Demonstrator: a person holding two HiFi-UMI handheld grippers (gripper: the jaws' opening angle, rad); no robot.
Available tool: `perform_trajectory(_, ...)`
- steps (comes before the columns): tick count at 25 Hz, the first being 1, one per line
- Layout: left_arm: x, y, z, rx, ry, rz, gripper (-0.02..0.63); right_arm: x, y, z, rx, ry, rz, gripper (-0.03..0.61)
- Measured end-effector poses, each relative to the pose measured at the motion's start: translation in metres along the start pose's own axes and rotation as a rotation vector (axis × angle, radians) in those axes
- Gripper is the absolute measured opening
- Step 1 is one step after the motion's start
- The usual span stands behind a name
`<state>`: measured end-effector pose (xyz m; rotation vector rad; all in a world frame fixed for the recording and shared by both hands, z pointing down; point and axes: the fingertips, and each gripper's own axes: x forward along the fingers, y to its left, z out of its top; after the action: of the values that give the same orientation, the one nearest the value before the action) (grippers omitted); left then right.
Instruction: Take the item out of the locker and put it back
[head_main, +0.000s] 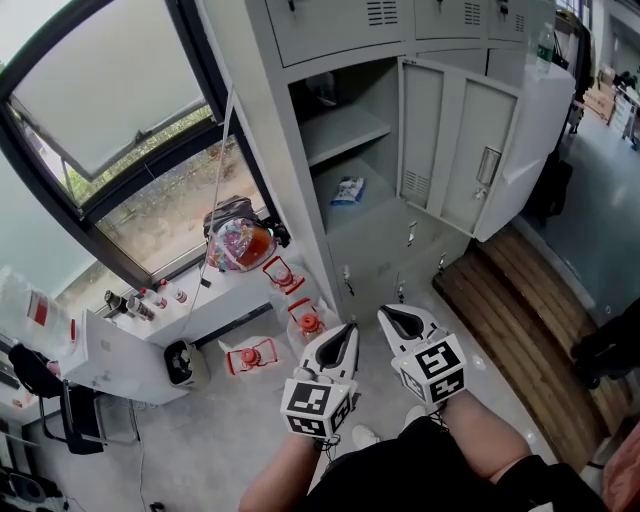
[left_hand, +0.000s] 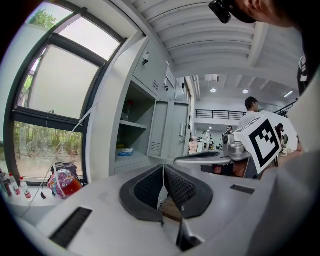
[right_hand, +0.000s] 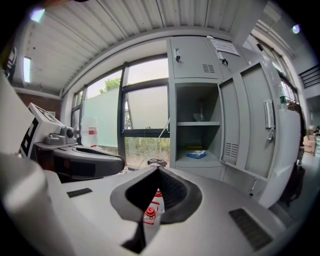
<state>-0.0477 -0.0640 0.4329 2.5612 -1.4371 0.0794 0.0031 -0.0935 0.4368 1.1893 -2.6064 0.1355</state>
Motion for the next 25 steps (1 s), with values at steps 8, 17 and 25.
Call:
perform_trajectory(8, -0.002, 0.001, -0.001, -0.005, 0.001, -0.001, 0.020, 0.000, 0.003, 0.001, -0.001, -0.004, 0.005, 0.052)
perform_trajectory(17, -0.006, 0.002, -0.001, -0.003, -0.001, 0.000, 0.020, 0.000, 0.006, 0.003, -0.006, -0.006, 0.009, 0.052)
perform_trajectory(25, -0.011, 0.003, -0.002, -0.001, 0.003, 0.008, 0.020, 0.002, 0.012, 0.003, -0.007, -0.007, 0.020, 0.052)
